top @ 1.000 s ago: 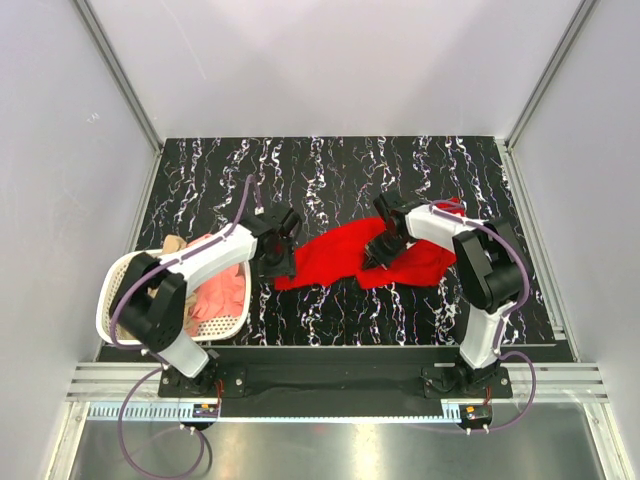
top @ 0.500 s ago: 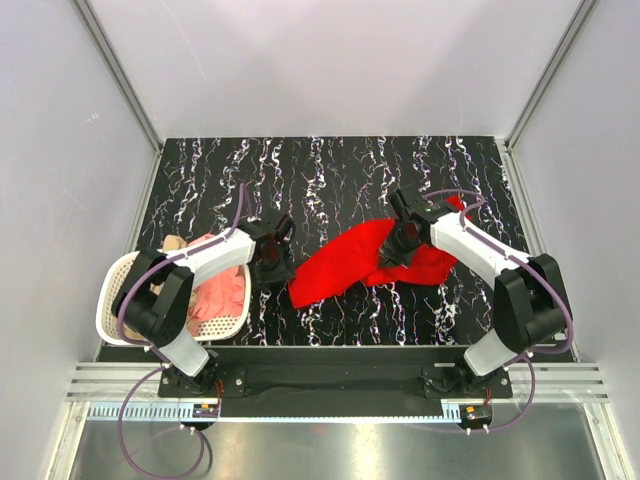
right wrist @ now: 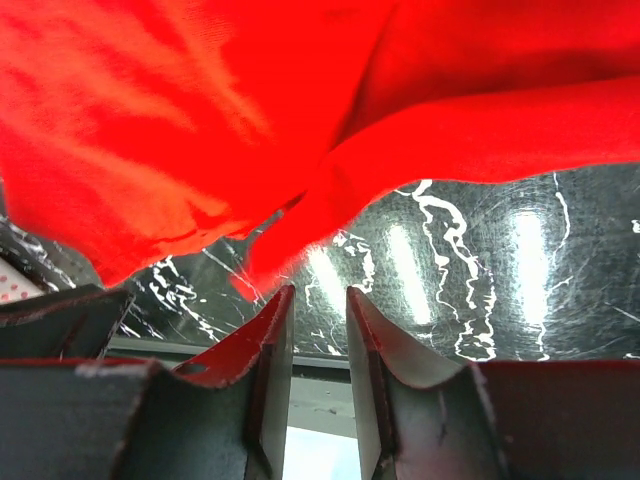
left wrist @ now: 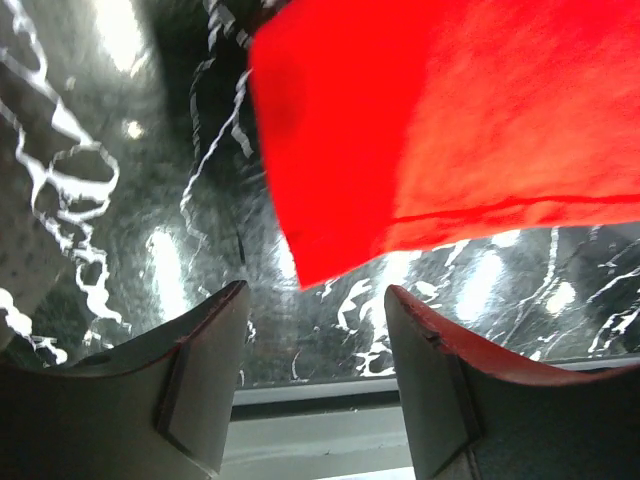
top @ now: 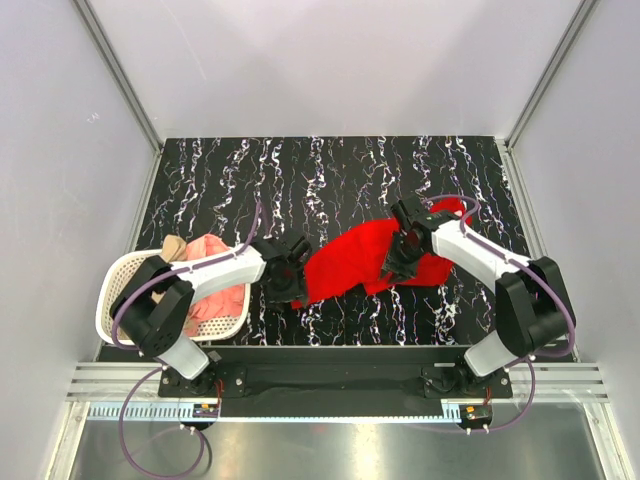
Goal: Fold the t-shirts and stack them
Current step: Flatten the tshirt out
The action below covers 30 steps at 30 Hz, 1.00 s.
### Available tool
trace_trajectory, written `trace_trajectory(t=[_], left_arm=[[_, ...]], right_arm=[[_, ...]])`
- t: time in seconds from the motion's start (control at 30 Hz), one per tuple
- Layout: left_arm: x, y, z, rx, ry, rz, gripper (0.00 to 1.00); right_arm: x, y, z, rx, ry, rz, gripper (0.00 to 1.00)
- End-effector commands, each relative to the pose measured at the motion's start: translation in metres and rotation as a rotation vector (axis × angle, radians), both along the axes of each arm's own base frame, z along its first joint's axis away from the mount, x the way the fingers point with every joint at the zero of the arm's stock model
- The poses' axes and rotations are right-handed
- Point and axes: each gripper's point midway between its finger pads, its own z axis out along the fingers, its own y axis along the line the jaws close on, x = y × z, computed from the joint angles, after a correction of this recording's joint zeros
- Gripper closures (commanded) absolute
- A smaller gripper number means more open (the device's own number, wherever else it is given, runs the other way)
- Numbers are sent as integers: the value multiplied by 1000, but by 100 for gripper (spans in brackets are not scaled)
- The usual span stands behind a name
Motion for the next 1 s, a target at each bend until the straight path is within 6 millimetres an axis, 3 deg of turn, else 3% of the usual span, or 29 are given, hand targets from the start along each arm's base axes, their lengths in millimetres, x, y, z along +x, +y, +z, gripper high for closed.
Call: trace_trajectory(t=[0.0, 0.07, 0.33, 0.47, 0.53, 0.6, 0.67, 0.87, 0.97], left_arm=[[2, 4, 1, 2, -10, 64, 40], [4, 8, -3, 22, -21, 78, 40], [13, 1, -20, 28, -15, 58, 48], [19, -6, -25, 12, -24, 35, 60], [22, -9, -26, 7, -32, 26, 74], [21, -15, -25, -25, -20, 14, 83], [19, -15, -25, -32, -24, 14, 96], [16, -11, -22, -28, -28, 10, 100], [15, -12, -23, -35, -26, 9, 100]], right_arm=[[9, -3, 30, -6, -108, 49, 66], [6, -2, 32, 10, -111, 53, 66], [0, 2, 40, 25, -127, 140, 49], [6, 12, 31, -16, -78, 141, 50], [15, 20, 33, -32, -73, 89, 50], [15, 19, 24, -75, -14, 34, 50], [20, 31, 23, -76, 10, -18, 51], [17, 40, 8, -119, 77, -74, 52], [15, 40, 2, -133, 95, -111, 61]])
